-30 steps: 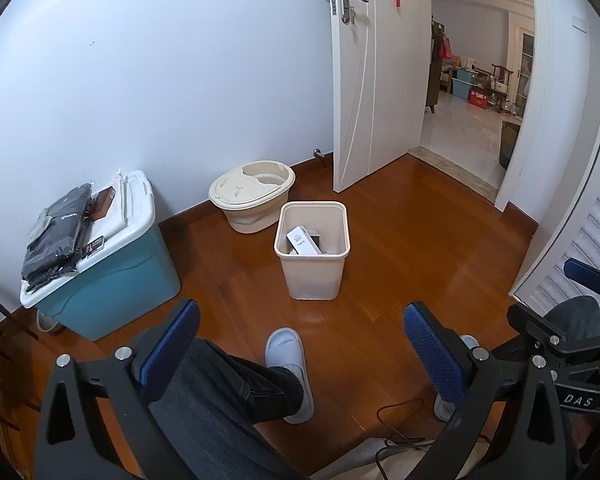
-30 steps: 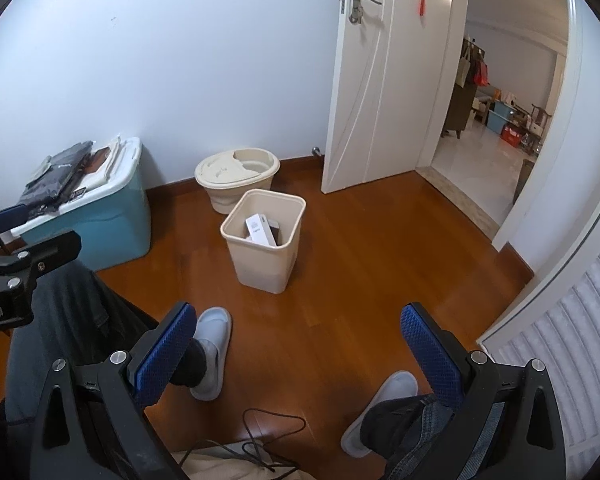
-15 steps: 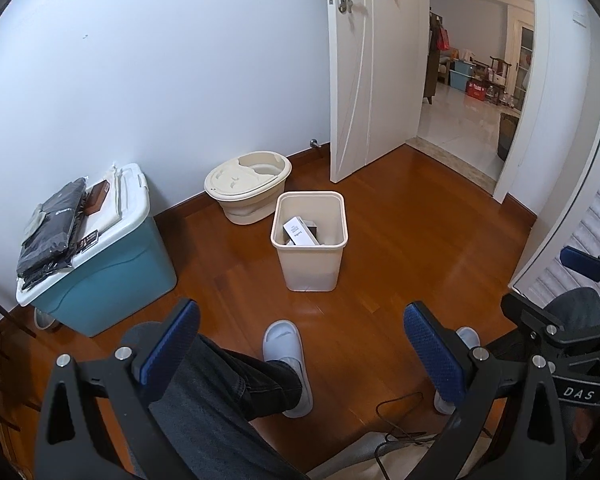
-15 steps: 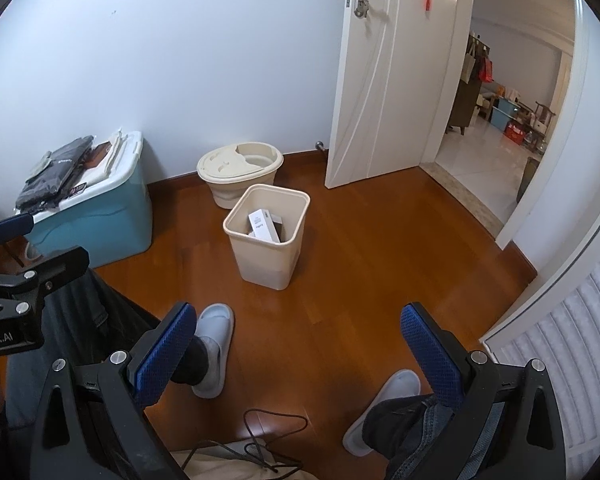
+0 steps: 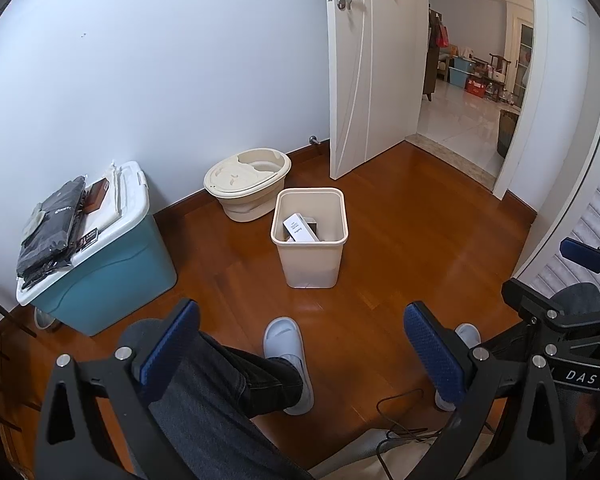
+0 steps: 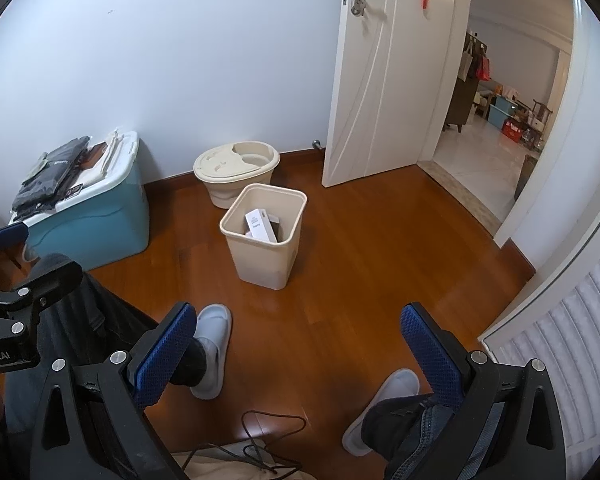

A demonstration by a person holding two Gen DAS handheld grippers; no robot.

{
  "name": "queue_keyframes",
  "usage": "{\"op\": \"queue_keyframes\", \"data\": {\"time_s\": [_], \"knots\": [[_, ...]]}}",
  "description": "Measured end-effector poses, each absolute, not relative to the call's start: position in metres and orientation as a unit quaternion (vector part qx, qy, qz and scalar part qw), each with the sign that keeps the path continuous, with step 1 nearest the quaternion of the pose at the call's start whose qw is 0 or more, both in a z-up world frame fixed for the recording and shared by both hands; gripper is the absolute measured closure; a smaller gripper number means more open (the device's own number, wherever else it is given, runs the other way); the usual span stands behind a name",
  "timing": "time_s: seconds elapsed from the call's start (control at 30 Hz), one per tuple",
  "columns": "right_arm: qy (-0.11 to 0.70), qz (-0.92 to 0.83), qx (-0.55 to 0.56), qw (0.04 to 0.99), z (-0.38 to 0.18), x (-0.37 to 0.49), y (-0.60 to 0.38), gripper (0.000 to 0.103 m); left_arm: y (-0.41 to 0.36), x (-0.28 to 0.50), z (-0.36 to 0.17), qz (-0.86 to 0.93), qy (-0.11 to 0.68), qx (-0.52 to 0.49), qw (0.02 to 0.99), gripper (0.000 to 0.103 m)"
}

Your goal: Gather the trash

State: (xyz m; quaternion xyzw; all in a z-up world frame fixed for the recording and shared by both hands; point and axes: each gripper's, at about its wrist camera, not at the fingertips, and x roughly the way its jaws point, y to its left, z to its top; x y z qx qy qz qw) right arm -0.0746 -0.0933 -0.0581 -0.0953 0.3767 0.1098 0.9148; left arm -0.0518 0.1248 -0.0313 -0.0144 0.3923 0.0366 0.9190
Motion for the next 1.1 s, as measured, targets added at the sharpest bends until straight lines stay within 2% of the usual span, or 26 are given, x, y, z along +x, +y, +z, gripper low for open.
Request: {"op": "queue_keyframes", "data": {"time_s": [1.1], "knots": [[0.379, 0.104, -0.09, 0.915, -0.0594, -0.0753, -0.0932, 0.0, 0.1344, -0.051, -0.0331, 0.034, 0.395, -0.016, 0.918, 0.0]]}}
